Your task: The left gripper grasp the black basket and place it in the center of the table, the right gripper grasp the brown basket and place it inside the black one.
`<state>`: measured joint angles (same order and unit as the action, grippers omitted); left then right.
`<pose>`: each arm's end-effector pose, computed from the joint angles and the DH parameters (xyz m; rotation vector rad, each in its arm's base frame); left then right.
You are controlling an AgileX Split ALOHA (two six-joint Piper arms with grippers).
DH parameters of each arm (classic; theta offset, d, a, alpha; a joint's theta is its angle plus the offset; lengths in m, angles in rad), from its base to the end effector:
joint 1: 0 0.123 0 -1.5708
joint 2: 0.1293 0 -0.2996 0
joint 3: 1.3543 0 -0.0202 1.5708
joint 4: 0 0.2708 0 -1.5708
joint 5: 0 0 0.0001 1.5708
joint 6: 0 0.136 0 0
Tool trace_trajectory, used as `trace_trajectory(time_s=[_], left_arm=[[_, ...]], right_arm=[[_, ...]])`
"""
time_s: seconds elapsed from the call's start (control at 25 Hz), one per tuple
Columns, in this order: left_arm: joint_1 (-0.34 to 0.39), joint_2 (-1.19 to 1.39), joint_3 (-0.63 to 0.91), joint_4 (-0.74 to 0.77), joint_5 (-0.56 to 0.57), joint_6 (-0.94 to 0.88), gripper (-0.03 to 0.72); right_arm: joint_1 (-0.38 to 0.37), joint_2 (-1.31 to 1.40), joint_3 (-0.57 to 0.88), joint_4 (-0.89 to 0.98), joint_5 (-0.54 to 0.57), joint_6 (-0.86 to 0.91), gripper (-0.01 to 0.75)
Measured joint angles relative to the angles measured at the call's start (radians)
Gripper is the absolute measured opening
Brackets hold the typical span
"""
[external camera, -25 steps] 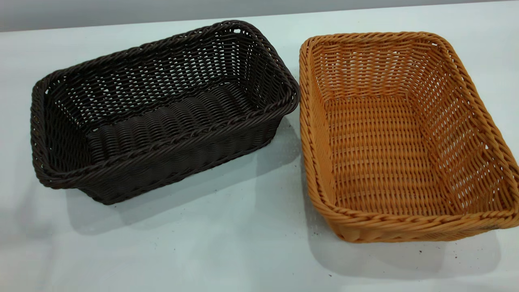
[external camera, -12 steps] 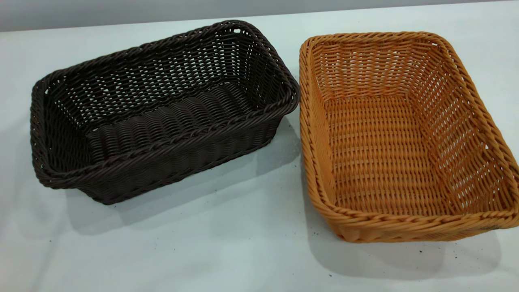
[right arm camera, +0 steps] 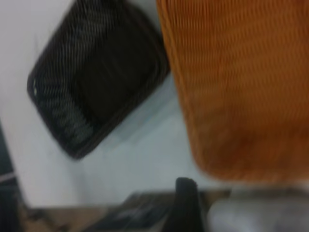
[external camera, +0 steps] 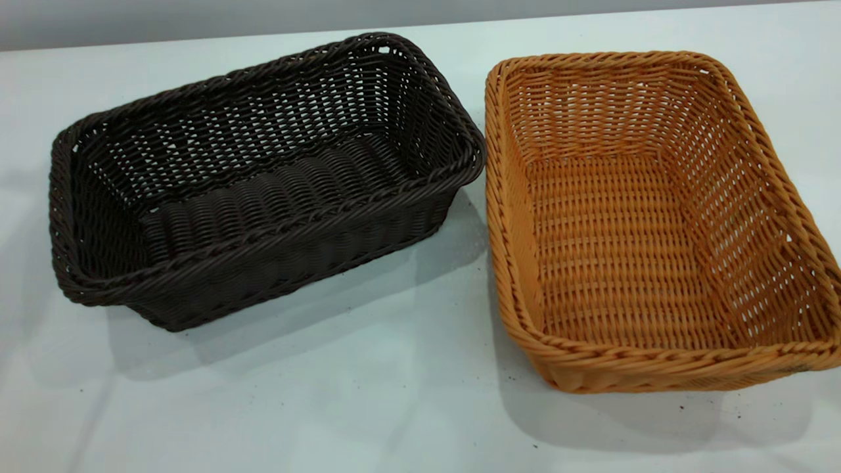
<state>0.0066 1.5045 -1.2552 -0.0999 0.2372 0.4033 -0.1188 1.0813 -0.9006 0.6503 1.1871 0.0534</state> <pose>0.4147 -0.0005 0.3454 0.3097 1.9488 0.1813 0.2147 0.0513 0.2935 0.4485 2.6695 0.8798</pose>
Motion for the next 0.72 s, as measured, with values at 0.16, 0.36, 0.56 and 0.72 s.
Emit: trace_trajectory(time_s=[0.16,0.36,0.56,0.72], left_arm=[[-0.028,0.007,0.0,0.001,-0.029,0.045,0.428],[-0.06,0.007,0.0,0.004,-0.067,0.069,0.428],[-0.062,0.007,0.0,0.005,-0.084,0.069,0.428],[-0.062,0.006,0.0,0.006,-0.085,0.069,0.428]], right_arm=[[0.001,0.028,0.019,0.045,0.033,0.167,0.568],[0.023,0.097,0.019,0.029,0.032,0.382,0.558],[0.123,0.199,0.019,-0.023,0.032,0.517,0.546],[0.214,0.309,0.019,-0.021,0.031,0.536,0.545]])
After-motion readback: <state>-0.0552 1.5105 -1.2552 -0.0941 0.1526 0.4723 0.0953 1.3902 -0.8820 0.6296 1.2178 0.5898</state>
